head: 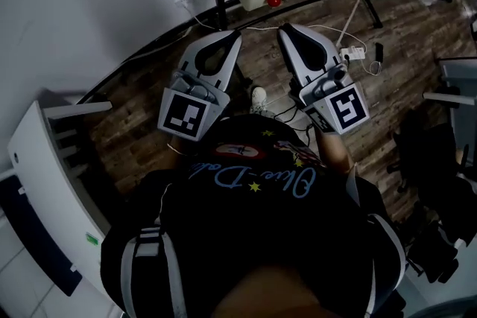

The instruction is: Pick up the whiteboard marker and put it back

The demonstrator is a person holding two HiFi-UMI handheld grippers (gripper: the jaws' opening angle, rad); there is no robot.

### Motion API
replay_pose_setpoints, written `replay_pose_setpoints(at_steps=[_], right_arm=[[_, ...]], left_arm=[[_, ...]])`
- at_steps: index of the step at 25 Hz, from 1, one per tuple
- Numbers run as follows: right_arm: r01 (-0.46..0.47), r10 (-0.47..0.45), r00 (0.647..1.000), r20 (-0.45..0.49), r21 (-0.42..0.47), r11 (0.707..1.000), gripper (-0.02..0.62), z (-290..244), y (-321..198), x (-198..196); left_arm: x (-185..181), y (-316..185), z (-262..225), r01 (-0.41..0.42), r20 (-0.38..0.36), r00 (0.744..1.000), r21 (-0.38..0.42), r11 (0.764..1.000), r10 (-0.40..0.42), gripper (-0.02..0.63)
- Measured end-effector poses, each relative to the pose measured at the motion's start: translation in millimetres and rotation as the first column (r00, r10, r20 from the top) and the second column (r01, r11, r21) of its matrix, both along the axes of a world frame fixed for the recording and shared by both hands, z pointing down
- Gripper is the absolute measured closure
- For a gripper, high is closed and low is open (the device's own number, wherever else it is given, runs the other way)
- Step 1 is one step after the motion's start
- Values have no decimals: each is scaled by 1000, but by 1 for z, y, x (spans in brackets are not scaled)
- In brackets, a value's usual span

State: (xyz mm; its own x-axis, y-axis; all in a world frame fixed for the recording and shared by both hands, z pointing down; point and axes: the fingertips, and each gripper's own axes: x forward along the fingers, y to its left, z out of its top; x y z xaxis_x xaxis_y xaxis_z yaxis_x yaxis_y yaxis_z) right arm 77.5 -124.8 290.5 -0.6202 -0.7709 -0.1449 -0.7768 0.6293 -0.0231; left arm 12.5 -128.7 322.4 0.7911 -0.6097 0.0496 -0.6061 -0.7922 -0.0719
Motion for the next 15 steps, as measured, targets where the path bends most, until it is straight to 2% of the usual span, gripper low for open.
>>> replay_pose_setpoints(at_steps=[15], right_arm=[[95,-95,995,-34,-10,995,546,16,-43,1]], left_arm=[[3,-23,4,105,21,994,-15,994,-104,618]])
